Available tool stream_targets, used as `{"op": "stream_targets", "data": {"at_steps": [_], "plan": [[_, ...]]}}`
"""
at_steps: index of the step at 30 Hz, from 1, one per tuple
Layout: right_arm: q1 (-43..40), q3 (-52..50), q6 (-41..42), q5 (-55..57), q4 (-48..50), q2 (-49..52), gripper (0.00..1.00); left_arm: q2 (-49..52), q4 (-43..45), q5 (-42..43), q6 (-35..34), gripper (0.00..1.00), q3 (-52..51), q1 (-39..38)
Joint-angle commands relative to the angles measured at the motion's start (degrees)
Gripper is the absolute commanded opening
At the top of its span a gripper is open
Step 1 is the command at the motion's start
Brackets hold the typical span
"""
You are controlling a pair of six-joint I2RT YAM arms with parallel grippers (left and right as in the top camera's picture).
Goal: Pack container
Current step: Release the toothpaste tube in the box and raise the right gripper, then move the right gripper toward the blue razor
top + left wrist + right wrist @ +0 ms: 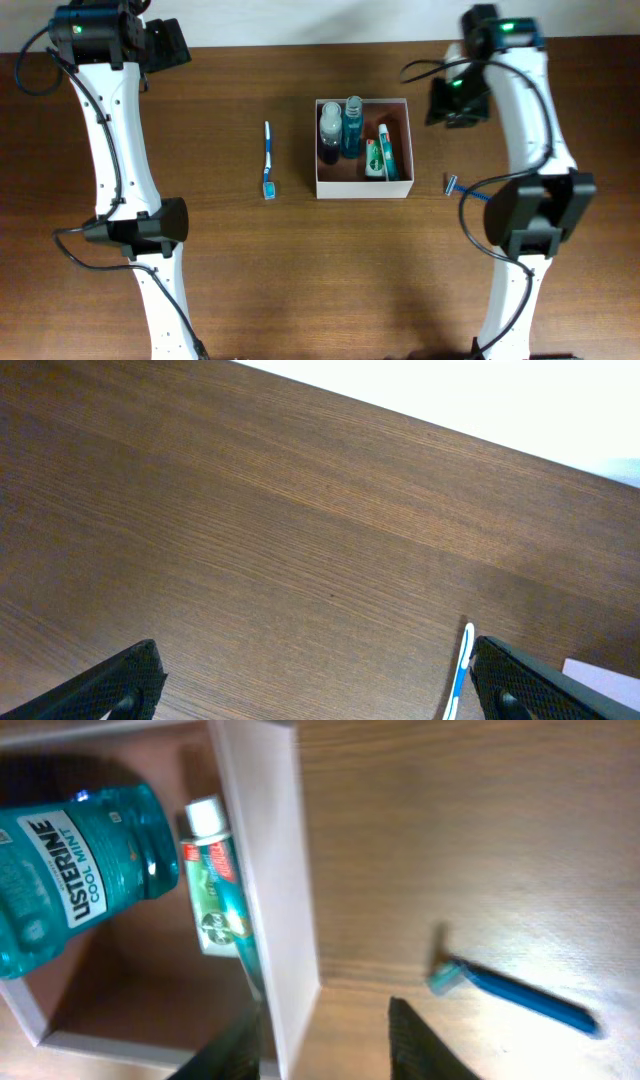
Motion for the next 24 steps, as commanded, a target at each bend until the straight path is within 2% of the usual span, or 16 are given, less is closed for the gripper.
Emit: {"op": "stream_targets", "data": {"at_steps": [1, 5, 8, 14, 15, 18, 24], "plan": [[-2.93, 4.39, -1.73, -0.48, -2.03, -1.09, 0.41, -1.81, -0.07, 0.20, -0.59, 0.99, -0.09, 0.24], [-5.99, 5.79, -4.31, -0.68, -4.70, -1.09, 0.44, -1.81, -0.07, 0.20, -0.59, 0.99, -0.09, 0.24], [-8.02, 5.38, -7.58, 1.01, -7.76, -1.09, 0.53, -1.81, -0.07, 0.20, -0.59, 0.99, -0.09, 0.24], [-9.94, 3.34, -7.50, 3.91, -7.74, -1.09, 0.66, -1.81, -0.07, 0.20, -0.59, 0.99, -0.09, 0.24], [-10.10, 3.21, -7.50, 4.92, -7.74, -1.09, 0.70, -1.81, -0.07, 0.20, -0.59, 0.99, -0.09, 0.24], [-10.54, 3.17, -7.48, 10.56, -7.76, -1.09, 0.99, -1.81, -0.07, 0.17, -0.59, 0.99, -0.09, 0.24], [-11.89, 1.55, -7.50, 12.92, -7.76, -1.09, 0.99, -1.81, -0.07, 0.20, -0.59, 0.99, -0.09, 0.24]]}}
